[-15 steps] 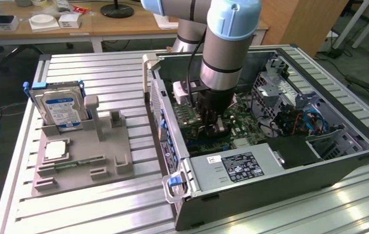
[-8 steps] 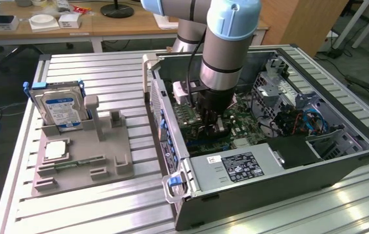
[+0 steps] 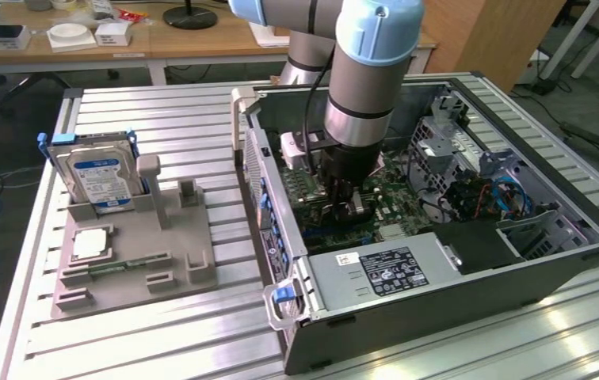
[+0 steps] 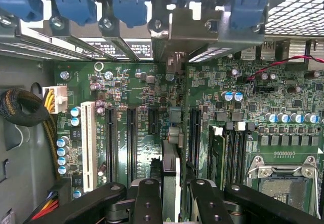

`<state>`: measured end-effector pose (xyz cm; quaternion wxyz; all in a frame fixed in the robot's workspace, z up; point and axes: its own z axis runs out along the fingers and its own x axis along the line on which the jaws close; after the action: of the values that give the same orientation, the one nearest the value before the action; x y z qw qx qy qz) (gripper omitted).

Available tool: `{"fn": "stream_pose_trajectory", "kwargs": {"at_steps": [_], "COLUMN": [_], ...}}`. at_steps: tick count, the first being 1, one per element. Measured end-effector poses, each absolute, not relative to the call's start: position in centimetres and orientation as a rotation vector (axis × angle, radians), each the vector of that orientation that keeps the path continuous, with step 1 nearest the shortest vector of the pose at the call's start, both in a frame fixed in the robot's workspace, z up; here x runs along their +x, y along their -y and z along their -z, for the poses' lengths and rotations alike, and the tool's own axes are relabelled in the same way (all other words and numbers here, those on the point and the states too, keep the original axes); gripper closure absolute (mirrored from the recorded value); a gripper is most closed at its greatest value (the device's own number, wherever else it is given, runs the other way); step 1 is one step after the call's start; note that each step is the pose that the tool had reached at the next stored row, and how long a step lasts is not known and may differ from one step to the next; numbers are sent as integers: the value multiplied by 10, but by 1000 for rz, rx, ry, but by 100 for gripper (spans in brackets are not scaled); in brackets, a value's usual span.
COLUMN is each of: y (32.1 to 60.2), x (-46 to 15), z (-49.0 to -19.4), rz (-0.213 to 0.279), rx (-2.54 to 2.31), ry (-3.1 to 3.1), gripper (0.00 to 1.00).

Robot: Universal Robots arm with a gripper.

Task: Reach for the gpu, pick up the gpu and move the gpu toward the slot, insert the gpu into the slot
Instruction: 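Insert the gpu into the slot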

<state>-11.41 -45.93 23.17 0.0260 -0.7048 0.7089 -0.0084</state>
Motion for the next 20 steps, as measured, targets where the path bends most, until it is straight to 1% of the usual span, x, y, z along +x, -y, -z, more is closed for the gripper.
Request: {"fn": "stream_pose_trajectory", "kwargs": {"at_steps": [20], "y": [459], "x": [-115], "z": [-231], "rz": [28], "rx": [-2195], "ry": [-2173], "gripper": [73]}}
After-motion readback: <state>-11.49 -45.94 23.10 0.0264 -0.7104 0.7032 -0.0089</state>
